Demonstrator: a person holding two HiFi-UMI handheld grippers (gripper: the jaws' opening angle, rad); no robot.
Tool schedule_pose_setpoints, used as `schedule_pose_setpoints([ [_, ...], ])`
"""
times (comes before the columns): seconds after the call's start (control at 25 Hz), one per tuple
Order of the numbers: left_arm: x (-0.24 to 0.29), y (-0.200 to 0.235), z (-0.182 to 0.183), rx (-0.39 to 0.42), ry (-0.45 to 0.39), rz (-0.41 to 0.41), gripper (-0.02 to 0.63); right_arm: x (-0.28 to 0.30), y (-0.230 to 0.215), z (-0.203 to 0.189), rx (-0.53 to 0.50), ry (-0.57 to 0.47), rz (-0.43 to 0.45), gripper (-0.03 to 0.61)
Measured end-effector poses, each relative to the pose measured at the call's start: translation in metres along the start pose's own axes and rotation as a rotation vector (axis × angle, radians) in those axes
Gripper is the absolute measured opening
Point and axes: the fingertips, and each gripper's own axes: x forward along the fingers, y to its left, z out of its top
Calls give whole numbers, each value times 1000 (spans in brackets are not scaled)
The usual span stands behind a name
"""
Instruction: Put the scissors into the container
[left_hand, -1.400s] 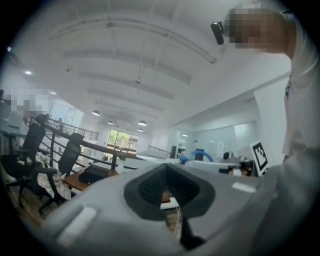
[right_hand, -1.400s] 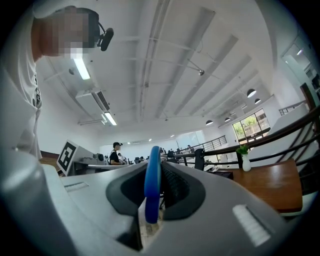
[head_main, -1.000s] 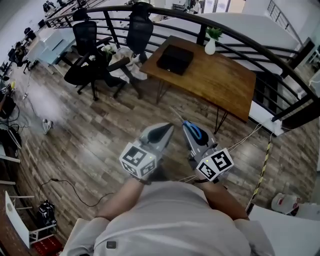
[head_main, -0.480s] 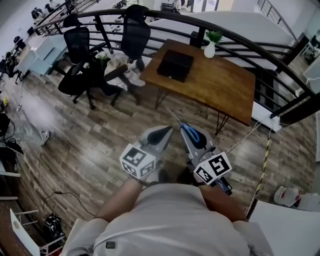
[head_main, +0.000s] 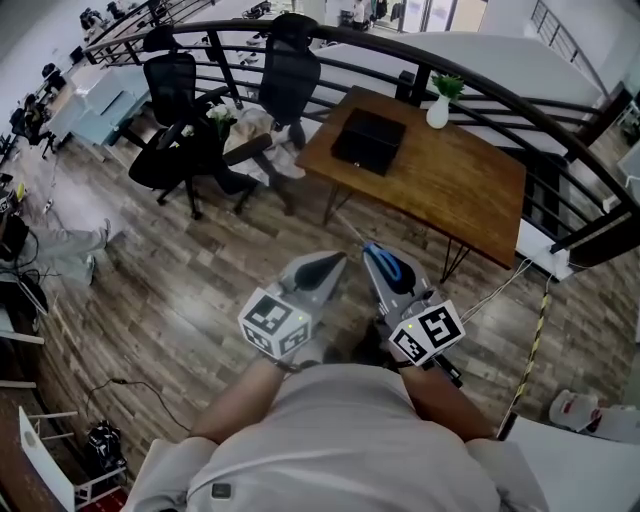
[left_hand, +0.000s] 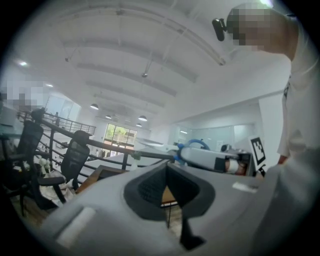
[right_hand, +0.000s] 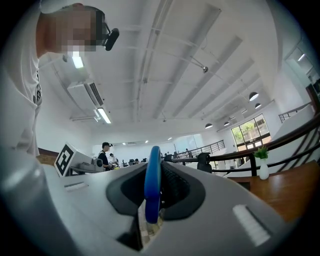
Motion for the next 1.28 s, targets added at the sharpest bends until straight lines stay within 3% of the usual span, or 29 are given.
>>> schedule_pose_setpoints([
  [0.48, 44, 40, 5, -39, -24, 64, 2, 23, -51, -7, 32, 34, 29, 54],
  [1.0, 174, 60, 18, 10, -10, 91, 2, 28, -181, 15, 56, 3, 60, 54],
  [1.28, 226, 53, 24, 31, -6, 87, 3, 22, -228, 22, 75, 5, 71, 54],
])
